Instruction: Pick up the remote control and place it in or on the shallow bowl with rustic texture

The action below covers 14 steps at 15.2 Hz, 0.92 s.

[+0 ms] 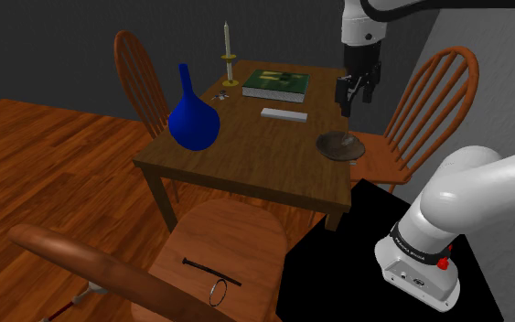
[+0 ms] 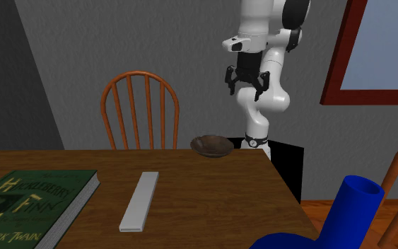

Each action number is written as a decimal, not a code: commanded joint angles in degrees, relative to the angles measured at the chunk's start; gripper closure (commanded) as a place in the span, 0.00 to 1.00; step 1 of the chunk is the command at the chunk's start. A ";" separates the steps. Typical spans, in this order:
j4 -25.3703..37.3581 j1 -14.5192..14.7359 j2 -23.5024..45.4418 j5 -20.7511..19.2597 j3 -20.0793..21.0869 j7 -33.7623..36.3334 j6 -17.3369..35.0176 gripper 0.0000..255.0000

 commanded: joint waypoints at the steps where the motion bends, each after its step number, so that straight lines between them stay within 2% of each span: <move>1: 0.00 0.00 0.00 0.00 0.00 0.00 0.00 0.00; 8: 0.31 -0.66 10.11 -3.61 -5.66 -8.88 12.42 0.00; 14: 3.94 -0.79 21.05 -4.51 -9.81 -16.33 21.96 0.00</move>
